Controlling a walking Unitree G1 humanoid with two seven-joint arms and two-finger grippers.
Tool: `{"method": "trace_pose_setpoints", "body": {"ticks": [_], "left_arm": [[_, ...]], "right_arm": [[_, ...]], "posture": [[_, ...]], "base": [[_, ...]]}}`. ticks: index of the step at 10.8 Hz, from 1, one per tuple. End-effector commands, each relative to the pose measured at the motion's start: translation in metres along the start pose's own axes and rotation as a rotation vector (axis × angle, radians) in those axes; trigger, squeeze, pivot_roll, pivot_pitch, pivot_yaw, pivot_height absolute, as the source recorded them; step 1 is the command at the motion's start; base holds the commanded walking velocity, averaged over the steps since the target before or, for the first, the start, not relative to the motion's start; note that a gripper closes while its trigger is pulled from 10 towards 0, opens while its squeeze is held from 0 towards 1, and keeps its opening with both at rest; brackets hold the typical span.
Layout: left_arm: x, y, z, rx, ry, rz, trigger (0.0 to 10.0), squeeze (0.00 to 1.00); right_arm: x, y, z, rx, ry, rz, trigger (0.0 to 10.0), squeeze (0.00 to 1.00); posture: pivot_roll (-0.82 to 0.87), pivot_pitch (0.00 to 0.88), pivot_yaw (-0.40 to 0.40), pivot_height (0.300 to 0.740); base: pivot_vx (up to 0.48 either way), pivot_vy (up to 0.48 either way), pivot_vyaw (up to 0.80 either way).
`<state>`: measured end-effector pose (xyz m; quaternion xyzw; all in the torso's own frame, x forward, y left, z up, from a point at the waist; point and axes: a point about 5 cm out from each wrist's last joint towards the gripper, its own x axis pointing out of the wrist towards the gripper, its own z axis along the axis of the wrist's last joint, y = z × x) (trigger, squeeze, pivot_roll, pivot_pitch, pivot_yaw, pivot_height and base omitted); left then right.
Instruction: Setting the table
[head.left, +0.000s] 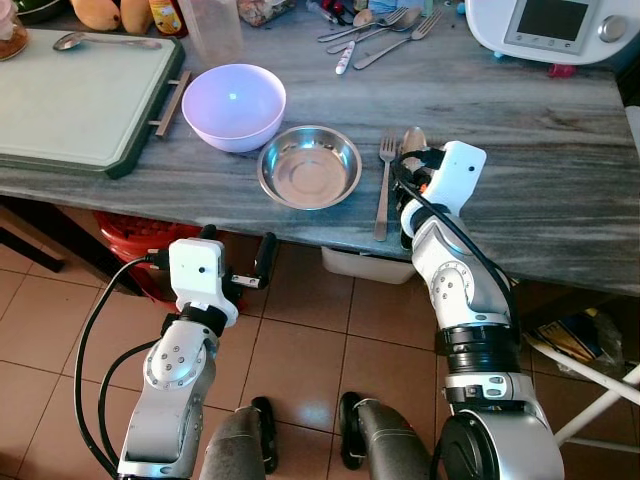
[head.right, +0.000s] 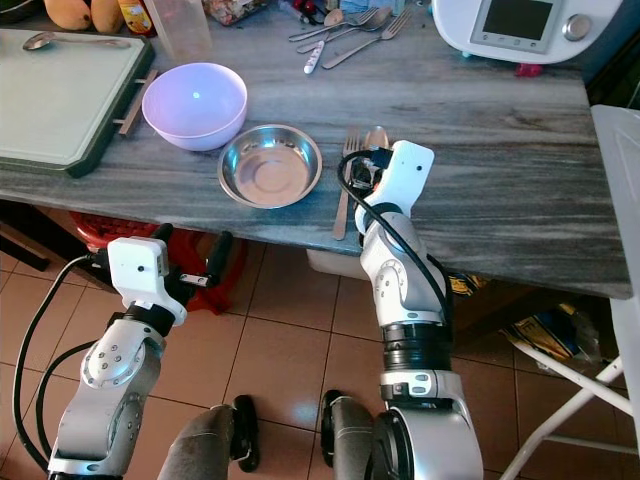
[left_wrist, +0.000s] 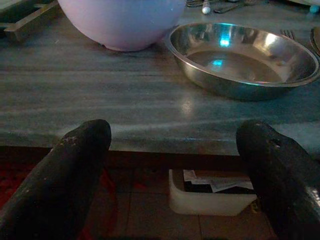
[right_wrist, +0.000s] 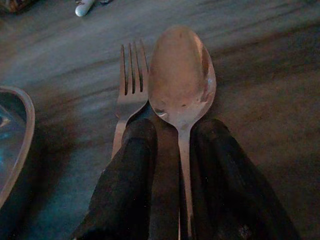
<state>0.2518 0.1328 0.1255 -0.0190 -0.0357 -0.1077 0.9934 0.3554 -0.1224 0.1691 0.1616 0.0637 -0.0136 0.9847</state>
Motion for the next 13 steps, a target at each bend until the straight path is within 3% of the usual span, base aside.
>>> {"method": "trace_pose_setpoints", "body": {"ticks": [1, 3, 6, 10, 11, 12, 13], "left_arm": [[-0.001, -0.001, -0.003, 0.003, 0.019, 0.0, 10.0, 0.0], [0.0, -0.001, -0.002, 0.001, 0.01, 0.001, 10.0, 0.0], [0.001, -0.001, 0.0, 0.002, -0.006, 0.004, 10.0, 0.0], [-0.001, 0.001, -0.003, -0.003, -0.003, 0.03, 10.0, 0.0], [-0.002, 0.004, -0.009, 0.009, 0.028, 0.085, 10.0, 0.0], [-0.005, 0.004, -0.014, -0.007, 0.05, 0.104, 10.0, 0.0], [-0.005, 0.006, -0.016, -0.005, 0.062, 0.125, 10.0, 0.0]], "right_arm": [[-0.004, -0.016, -0.019, -0.015, 0.072, -0.066, 10.0, 0.01], [-0.009, -0.019, -0.009, -0.064, -0.012, -0.055, 10.0, 0.0], [-0.014, -0.022, 0.005, -0.065, -0.138, -0.022, 10.0, 0.0], [-0.027, -0.01, 0.014, -0.098, -0.308, 0.087, 10.0, 0.0], [-0.034, -0.009, 0.016, -0.156, -0.355, 0.129, 10.0, 1.0], [-0.044, -0.007, 0.016, -0.264, -0.418, 0.169, 10.0, 1.0], [-0.05, -0.01, 0.008, -0.29, -0.412, 0.164, 10.0, 1.0]], "posture": [[-0.03, 0.265, 0.009, 0.74], [-0.03, 0.263, 0.007, 0.74], [-0.03, 0.255, 0.01, 0.74], [-0.03, 0.23, 0.009, 0.74], [-0.03, 0.227, 0.013, 0.74], [-0.04, 0.226, 0.015, 0.74], [-0.04, 0.217, 0.014, 0.74]], "base": [[0.0, 0.0, 0.0], [0.0, 0.0, 0.0], [0.0, 0.0, 0.0], [0.0, 0.0, 0.0], [0.0, 0.0, 0.0], [0.0, 0.0, 0.0], [0.0, 0.0, 0.0]]}}
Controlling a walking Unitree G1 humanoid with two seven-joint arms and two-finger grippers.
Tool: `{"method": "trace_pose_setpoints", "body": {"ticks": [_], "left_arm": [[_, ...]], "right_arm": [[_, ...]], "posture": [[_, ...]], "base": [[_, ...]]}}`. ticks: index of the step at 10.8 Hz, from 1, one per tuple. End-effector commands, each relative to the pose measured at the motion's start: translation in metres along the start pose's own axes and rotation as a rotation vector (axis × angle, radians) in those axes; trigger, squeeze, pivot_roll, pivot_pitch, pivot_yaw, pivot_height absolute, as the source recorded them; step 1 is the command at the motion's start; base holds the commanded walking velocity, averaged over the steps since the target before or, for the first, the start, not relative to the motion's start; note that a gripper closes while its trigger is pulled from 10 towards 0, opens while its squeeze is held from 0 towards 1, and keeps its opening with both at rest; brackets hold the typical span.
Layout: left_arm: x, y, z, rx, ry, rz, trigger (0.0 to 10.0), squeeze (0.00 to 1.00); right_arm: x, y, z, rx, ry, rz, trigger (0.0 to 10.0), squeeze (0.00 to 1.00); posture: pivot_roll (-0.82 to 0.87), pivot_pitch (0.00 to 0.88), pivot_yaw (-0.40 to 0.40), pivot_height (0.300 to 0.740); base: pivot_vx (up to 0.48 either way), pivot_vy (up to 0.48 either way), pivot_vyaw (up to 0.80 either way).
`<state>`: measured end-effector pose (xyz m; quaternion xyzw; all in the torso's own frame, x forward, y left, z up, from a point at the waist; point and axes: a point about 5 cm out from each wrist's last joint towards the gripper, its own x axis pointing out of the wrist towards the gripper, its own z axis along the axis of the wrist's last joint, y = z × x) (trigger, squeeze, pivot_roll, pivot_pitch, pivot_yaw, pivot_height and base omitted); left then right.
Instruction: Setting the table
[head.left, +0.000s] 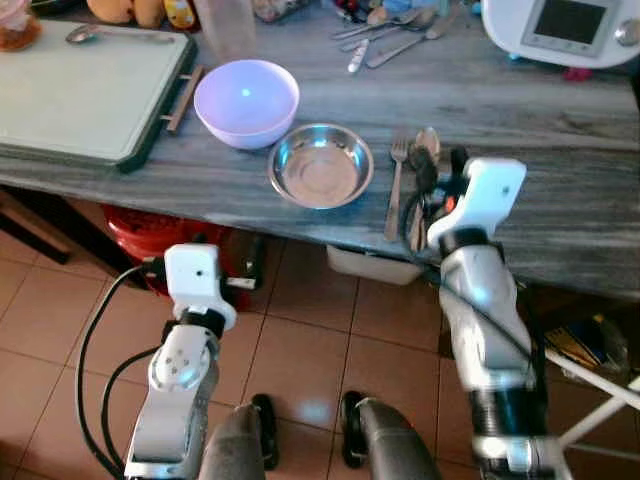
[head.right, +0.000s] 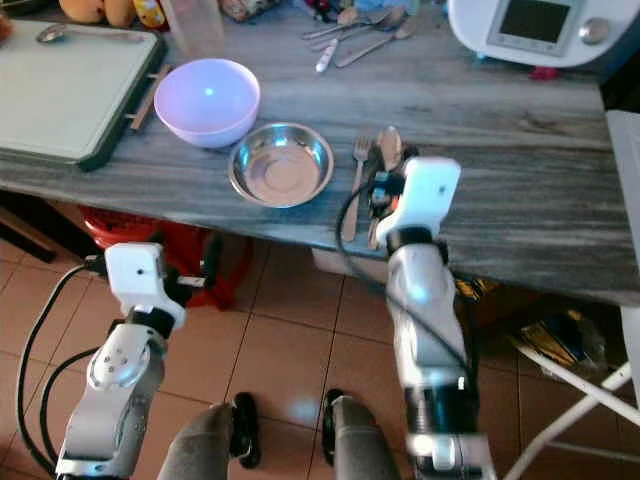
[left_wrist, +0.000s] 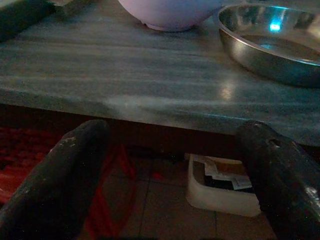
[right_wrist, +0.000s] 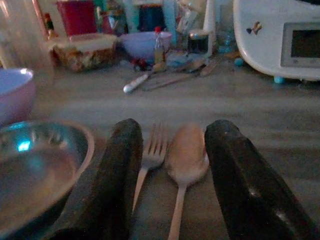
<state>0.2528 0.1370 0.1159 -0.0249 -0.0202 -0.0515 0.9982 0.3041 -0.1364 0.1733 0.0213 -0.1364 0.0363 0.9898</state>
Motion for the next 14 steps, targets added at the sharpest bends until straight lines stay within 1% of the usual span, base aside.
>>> {"method": "trace_pose_setpoints", "body": {"ticks": [1, 2, 3, 4, 5, 6, 7, 8, 9, 11, 14], "left_arm": [[-0.001, 0.002, -0.005, 0.003, 0.022, 0.017, 10.0, 0.0], [0.0, 0.002, -0.004, 0.003, 0.017, 0.019, 10.0, 0.0], [0.002, 0.001, 0.0, 0.006, -0.003, 0.024, 10.0, 0.0], [0.006, 0.003, 0.004, 0.0, -0.023, 0.046, 10.0, 0.0], [0.009, 0.004, 0.007, -0.001, -0.035, 0.051, 10.0, 0.0], [0.012, 0.006, 0.01, -0.001, -0.048, 0.055, 10.0, 0.0], [0.013, 0.007, 0.011, 0.0, -0.052, 0.057, 10.0, 0.0], [0.016, 0.008, 0.012, 0.001, -0.058, 0.06, 10.0, 0.0], [0.018, 0.008, 0.014, 0.0, -0.069, 0.061, 10.0, 0.0], [0.019, 0.009, 0.017, -0.004, -0.079, 0.068, 10.0, 0.0], [0.017, 0.009, 0.014, -0.001, -0.071, 0.061, 10.0, 0.0]], "right_arm": [[-0.012, -0.002, -0.002, -0.027, 0.002, -0.001, 10.0, 1.0], [-0.014, -0.001, -0.002, -0.076, -0.009, 0.023, 10.0, 1.0], [-0.017, -0.004, -0.001, -0.084, -0.014, 0.007, 10.0, 1.0], [-0.02, -0.012, 0.0, -0.099, -0.016, -0.015, 10.0, 1.0], [-0.021, -0.014, -0.001, -0.103, -0.014, -0.022, 10.0, 1.0], [-0.025, -0.02, -0.003, -0.079, 0.006, -0.069, 10.0, 0.0], [-0.029, -0.018, -0.004, -0.098, 0.008, -0.059, 10.0, 0.0], [-0.029, -0.017, -0.007, -0.081, 0.02, -0.059, 10.0, 0.0], [-0.028, -0.017, -0.007, -0.083, 0.019, -0.059, 10.0, 0.0], [-0.027, -0.021, -0.007, -0.083, 0.019, -0.073, 10.0, 0.0], [-0.028, -0.021, -0.009, -0.082, 0.028, -0.077, 10.0, 0.0]], "posture": [[-0.04, 0.219, 0.011, 0.74], [-0.04, 0.224, 0.008, 0.74], [-0.05, 0.215, 0.005, 0.74], [-0.04, 0.2, -0.001, 0.74], [-0.04, 0.194, -0.003, 0.74], [-0.04, 0.181, -0.003, 0.74], [-0.04, 0.174, -0.002, 0.74], [-0.05, 0.164, -0.001, 0.74], [-0.04, 0.156, -0.001, 0.74], [-0.04, 0.147, -0.002, 0.74], [-0.05, 0.145, 0.002, 0.74]], "base": [[0.0, 0.0, 0.0], [0.0, 0.0, 0.0], [0.0, 0.0, 0.0], [0.0, 0.0, 0.0], [0.0, 0.0, 0.0], [0.0, 0.0, 0.0], [0.0, 0.0, 0.0], [0.0, 0.0, 0.0], [0.0, 0.0, -0.48], [-0.274, 0.0, 0.0], [-0.275, 0.0, 0.0]]}}
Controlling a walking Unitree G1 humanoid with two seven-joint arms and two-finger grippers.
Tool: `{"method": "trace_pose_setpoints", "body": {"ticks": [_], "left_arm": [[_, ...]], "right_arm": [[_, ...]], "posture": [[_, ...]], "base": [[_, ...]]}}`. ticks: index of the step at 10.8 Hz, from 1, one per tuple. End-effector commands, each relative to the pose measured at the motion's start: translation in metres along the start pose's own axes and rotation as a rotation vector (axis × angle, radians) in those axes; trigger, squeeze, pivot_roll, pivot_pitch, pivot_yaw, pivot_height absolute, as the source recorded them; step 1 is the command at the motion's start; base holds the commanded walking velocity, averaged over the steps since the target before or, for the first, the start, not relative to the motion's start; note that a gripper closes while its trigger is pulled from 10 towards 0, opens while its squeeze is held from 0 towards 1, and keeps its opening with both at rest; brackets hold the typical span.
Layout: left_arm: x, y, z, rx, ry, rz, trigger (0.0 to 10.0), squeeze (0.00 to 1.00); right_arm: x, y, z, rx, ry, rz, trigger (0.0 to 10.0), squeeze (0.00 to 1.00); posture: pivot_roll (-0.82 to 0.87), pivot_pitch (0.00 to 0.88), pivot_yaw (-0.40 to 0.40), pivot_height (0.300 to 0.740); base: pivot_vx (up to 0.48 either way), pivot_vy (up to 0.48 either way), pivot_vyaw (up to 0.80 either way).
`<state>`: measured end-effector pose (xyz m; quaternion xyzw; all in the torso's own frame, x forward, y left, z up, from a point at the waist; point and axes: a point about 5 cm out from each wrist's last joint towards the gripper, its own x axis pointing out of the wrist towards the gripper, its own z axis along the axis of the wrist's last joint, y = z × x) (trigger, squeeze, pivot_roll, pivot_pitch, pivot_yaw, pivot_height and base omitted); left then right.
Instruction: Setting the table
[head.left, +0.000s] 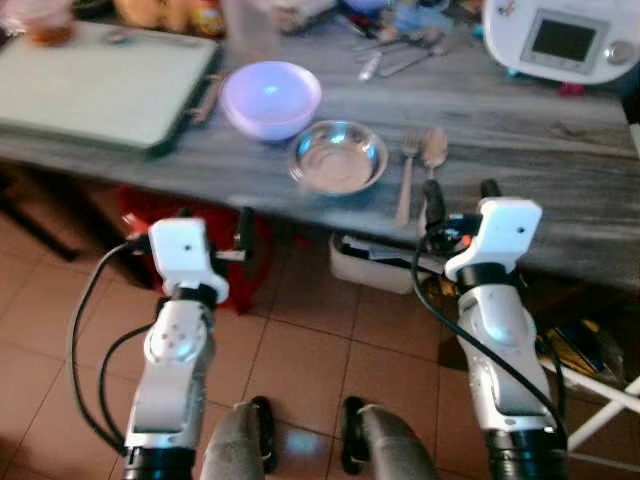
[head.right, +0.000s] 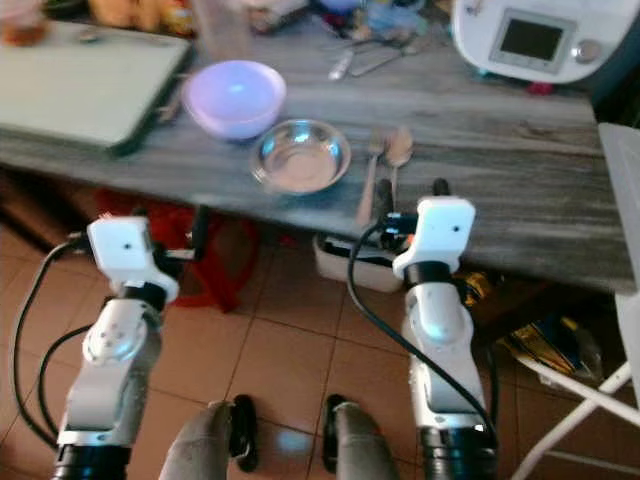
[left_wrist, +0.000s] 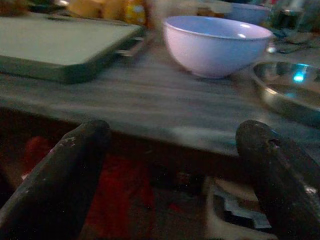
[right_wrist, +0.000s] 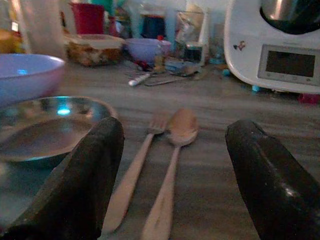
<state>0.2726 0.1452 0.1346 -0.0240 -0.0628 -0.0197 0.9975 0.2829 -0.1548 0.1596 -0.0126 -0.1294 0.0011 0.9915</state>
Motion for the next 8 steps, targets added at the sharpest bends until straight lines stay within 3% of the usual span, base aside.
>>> {"method": "trace_pose_setpoints", "body": {"ticks": [1, 3, 7, 8], "left_arm": [[-0.0022, -0.0005, -0.004, -0.006, 0.016, -0.002, 10.0, 0.0], [-0.0027, -0.0005, -0.0041, -0.005, 0.017, -0.008, 10.0, 0.0], [-0.0032, -0.0021, -0.0045, -0.006, 0.021, -0.013, 10.0, 0.0], [-0.0027, -0.0027, -0.0044, -0.009, 0.019, -0.017, 10.0, 0.0]], "right_arm": [[-0.0016, -0.0033, -0.0027, -0.005, 0.014, -0.015, 10.0, 0.0], [-0.0013, -0.0024, -0.002, -0.003, 0.012, -0.011, 10.0, 0.0], [-0.0018, 0.0045, -0.0028, 0.006, 0.02, 0.01, 10.0, 0.0], [0.0002, 0.0031, -0.0024, 0.004, 0.019, 0.008, 10.0, 0.0]], "posture": [[-0.05, 0.147, 0.005, 0.74], [-0.05, 0.152, 0.003, 0.74], [-0.05, 0.164, 0.003, 0.74], [-0.05, 0.164, 0.003, 0.74]], "base": [[-0.296, 0.0, -0.53], [-0.294, 0.0, -0.5], [-0.289, 0.0, 0.0], [0.0, 0.0, 0.0]]}}
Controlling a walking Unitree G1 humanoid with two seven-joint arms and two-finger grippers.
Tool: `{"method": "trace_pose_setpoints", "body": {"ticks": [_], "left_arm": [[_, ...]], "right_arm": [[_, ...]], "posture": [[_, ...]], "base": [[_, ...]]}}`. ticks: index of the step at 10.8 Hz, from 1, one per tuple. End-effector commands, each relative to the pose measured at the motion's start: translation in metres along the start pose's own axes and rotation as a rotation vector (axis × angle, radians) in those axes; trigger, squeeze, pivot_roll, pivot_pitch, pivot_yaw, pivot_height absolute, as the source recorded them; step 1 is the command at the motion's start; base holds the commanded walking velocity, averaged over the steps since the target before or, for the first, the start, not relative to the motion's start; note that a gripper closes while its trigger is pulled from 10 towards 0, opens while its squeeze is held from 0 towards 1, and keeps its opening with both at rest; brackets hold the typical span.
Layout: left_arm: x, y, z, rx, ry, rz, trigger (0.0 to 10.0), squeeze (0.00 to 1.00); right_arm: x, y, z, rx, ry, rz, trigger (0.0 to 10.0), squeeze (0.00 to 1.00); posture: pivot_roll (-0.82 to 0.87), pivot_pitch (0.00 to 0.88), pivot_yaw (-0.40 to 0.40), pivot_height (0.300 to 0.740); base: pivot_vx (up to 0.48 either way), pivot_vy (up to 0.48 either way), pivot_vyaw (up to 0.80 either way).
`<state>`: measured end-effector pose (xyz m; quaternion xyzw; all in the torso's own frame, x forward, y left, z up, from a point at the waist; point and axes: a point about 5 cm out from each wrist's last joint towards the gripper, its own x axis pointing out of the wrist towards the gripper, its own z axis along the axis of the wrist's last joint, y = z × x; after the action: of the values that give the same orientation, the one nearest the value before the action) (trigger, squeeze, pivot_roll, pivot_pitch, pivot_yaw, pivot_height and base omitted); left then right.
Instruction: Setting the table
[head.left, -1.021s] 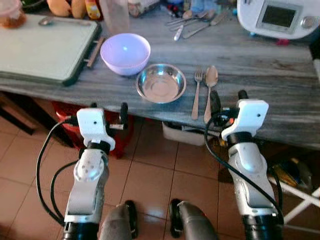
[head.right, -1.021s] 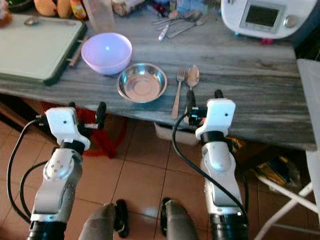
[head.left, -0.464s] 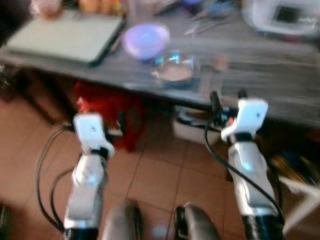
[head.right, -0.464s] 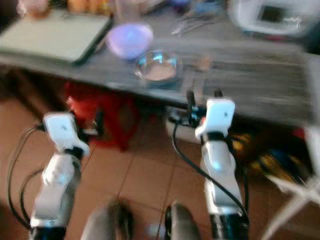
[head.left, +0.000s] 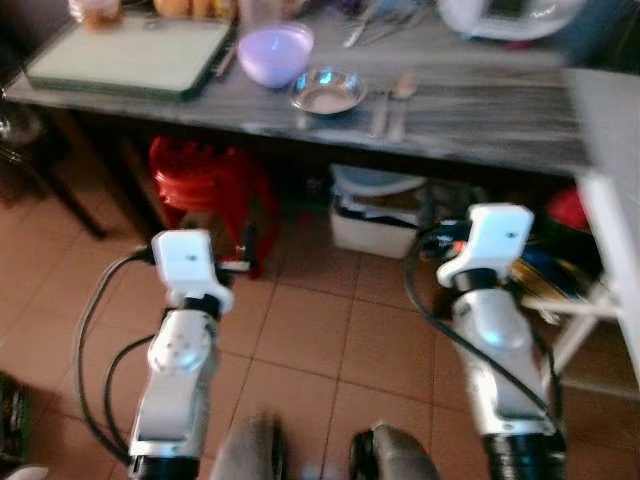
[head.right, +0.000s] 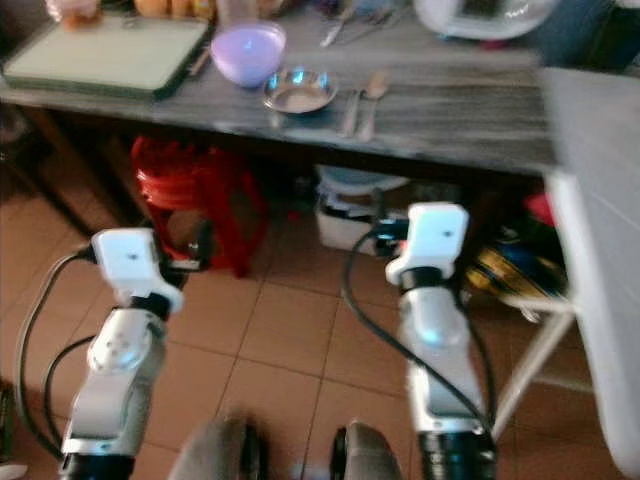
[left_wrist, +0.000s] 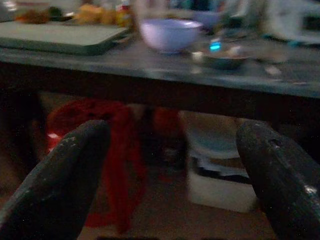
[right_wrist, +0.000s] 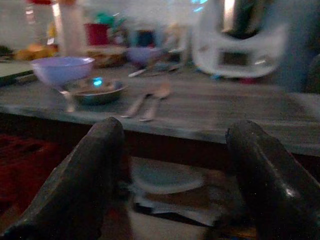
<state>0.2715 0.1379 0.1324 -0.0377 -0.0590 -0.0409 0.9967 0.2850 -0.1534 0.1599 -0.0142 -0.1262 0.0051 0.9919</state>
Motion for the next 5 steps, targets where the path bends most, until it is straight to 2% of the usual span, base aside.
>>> {"method": "trace_pose_setpoints", "body": {"ticks": [1, 3, 4, 5], "left_arm": [[-0.0037, -0.0011, 0.0007, -0.022, -0.011, -0.039, 10.0, 0.0], [-0.0051, -0.004, 0.0008, -0.021, -0.01, -0.052, 10.0, 0.0], [-0.0051, -0.0046, 0.0011, -0.034, -0.011, -0.069, 10.0, 0.0], [-0.0053, -0.0044, 0.0012, -0.035, -0.012, -0.07, 10.0, 0.0]], "right_arm": [[0.0004, -0.001, -0.0011, -0.003, 0.009, -0.008, 10.0, 0.0], [0.0008, -0.0016, -0.0005, -0.01, 0.008, -0.006, 10.0, 0.0], [0.0, -0.0002, -0.0006, 0.005, 0.005, 0.009, 10.0, 1.0], [-0.0004, 0.0003, -0.0005, 0.012, 0.002, 0.013, 10.0, 1.0]], "posture": [[-0.05, 0.167, 0.002, 0.74], [-0.05, 0.17, 0.001, 0.74], [-0.05, 0.173, 0.001, 0.74], [-0.05, 0.173, 0.001, 0.74]], "base": [[0.0, 0.0, 0.0], [0.0, 0.0, 0.0], [0.255, -0.349, 0.0], [0.259, -0.349, 0.0]]}}
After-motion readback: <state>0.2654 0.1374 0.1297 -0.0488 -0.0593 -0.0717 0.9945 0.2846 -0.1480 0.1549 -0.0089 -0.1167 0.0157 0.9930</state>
